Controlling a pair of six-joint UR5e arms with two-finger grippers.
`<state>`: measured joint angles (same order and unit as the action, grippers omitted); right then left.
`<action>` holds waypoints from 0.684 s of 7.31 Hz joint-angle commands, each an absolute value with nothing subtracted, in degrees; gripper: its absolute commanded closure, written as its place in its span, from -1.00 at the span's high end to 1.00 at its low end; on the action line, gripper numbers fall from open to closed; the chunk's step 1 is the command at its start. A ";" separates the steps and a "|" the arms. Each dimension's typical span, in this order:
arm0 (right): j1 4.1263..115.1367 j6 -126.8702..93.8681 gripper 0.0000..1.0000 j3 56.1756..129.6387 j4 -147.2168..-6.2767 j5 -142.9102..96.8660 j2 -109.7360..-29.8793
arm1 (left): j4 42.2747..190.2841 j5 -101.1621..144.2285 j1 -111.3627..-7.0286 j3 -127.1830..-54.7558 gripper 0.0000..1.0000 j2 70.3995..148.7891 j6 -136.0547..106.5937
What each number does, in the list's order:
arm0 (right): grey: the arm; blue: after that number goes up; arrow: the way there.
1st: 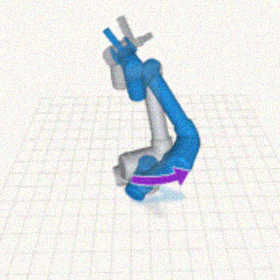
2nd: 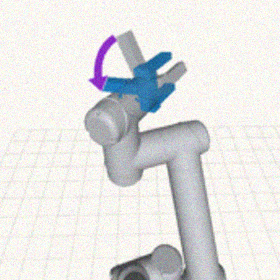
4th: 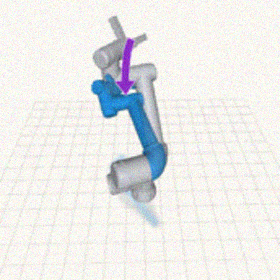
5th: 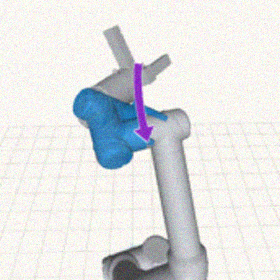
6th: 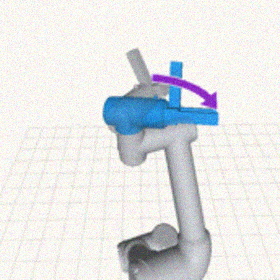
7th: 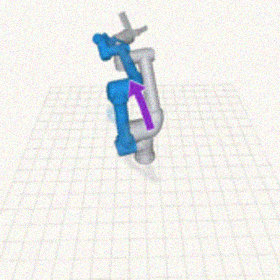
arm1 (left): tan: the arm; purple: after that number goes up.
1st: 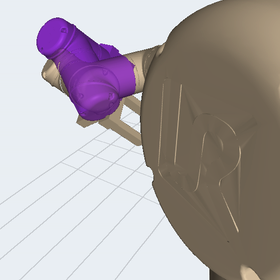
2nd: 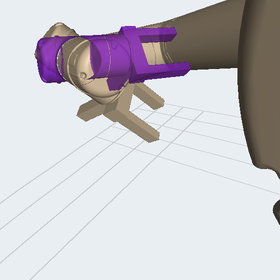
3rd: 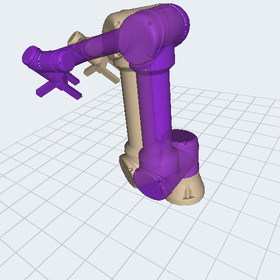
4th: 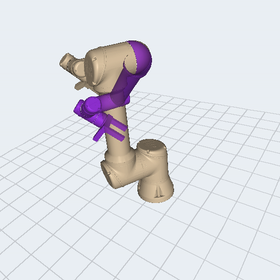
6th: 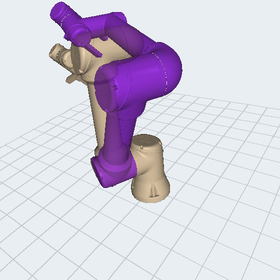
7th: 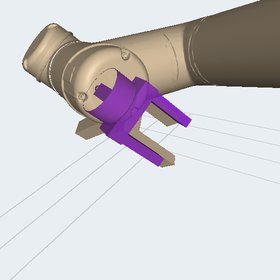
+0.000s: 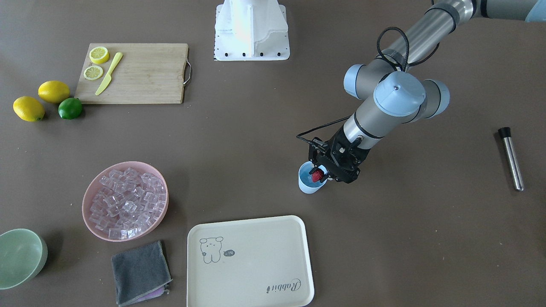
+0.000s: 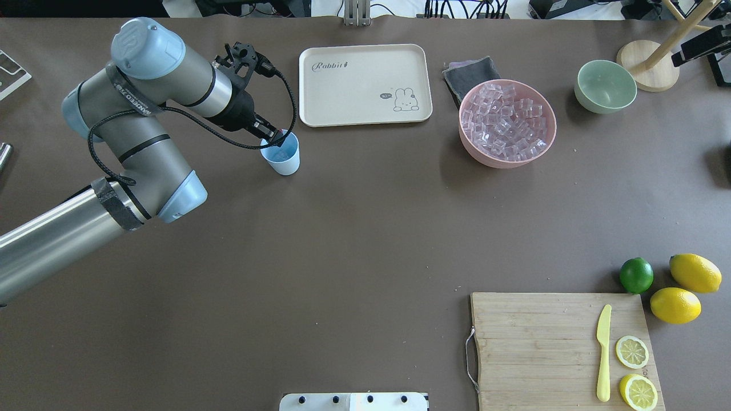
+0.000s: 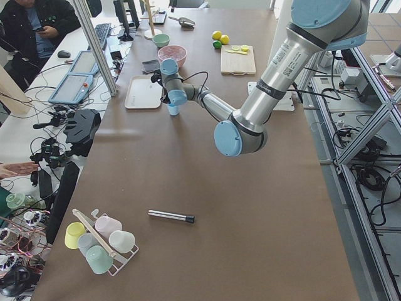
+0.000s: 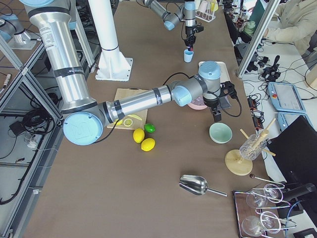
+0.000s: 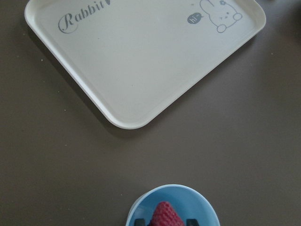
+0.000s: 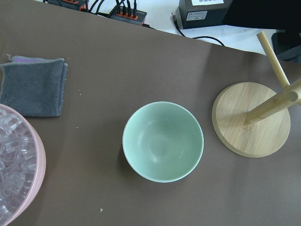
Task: Mash ice and strawberries in cup
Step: 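Lower the left gripper into the cup and release the strawberry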
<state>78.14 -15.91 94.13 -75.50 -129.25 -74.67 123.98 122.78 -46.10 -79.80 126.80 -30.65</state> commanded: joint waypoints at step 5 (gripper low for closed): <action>78.13 -15.38 0.99 94.04 -75.59 -129.29 -74.36 | 122.97 123.31 -49.11 -81.73 0.95 126.91 -30.94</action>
